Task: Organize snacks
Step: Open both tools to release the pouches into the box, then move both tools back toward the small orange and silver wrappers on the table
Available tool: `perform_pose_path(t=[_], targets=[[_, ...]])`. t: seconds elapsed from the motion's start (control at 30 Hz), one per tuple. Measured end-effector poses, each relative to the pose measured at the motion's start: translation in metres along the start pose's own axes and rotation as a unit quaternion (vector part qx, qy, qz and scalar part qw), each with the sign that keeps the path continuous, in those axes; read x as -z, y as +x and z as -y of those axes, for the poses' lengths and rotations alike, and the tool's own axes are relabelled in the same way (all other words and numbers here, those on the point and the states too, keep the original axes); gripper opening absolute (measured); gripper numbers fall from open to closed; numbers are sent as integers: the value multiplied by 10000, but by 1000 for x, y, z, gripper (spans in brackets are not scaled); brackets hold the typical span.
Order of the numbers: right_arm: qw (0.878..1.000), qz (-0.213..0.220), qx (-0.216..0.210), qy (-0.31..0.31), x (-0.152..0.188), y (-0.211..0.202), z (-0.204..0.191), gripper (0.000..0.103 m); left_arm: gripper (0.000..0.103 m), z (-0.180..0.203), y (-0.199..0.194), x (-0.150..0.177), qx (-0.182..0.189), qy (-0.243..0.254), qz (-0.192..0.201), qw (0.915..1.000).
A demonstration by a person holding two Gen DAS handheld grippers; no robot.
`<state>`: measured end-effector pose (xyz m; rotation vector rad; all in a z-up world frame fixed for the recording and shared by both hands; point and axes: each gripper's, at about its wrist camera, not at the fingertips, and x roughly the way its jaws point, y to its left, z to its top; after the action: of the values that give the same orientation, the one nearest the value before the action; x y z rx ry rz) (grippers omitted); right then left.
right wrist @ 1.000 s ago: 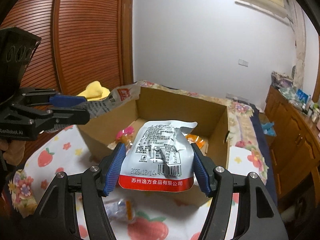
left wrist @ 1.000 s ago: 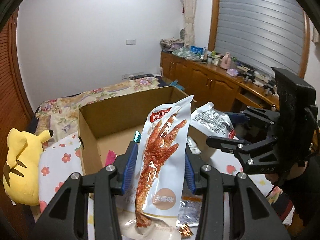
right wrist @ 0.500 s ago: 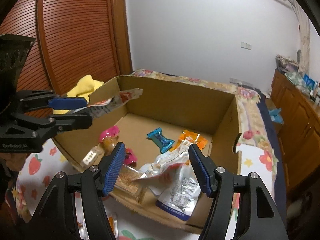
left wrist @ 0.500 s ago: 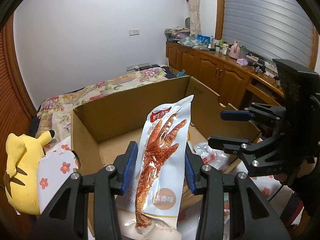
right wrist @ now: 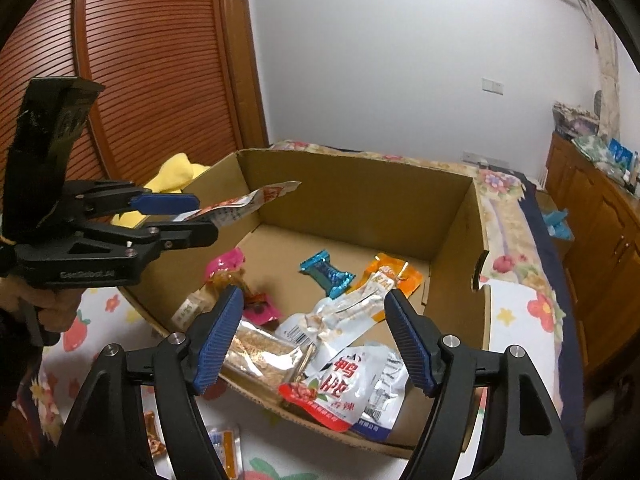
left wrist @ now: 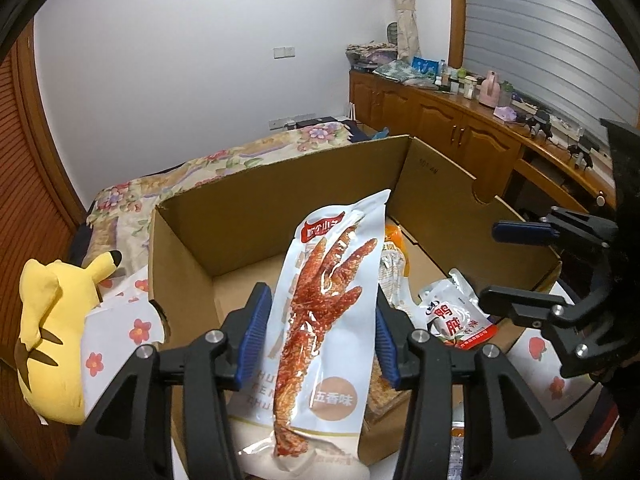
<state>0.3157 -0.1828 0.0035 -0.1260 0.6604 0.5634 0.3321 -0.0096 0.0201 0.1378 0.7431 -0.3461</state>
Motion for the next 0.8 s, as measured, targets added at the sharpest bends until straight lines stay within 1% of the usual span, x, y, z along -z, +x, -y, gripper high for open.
perform_pose_path(t=[0.07,0.13,0.2,0.37,0.43,0.47,0.5,0.67,0.8], targets=[[10000,34,52,-9,1,-2,-1,80,50,0,3,0,-39,11,-21,10000],[10000,50,51,-5,1,-4,-1,83,52,0,4,0,-102,26,-32,9999],[10000,47,59,-7,2,-4,-1,84,55,-1,4,-2,-106,1,-11,9999],[10000,56,82,2,5,-10,0,85,56,0,6,-1,-148,-17,-44,9999],[9999,58,99,16,6,-13,0,86,57,2,2,-1,-193,-15,53,9998],[9999,60,102,20,7,-14,0,86,60,2,0,-1,-170,-29,83,9998],[9999,59,107,30,8,-15,-1,86,61,2,-2,0,-147,-47,105,9998],[9999,65,137,37,13,-26,-7,86,62,7,-14,6,-156,-29,172,9997],[9998,98,164,17,20,-42,-17,86,62,12,-35,18,-120,11,278,9995]])
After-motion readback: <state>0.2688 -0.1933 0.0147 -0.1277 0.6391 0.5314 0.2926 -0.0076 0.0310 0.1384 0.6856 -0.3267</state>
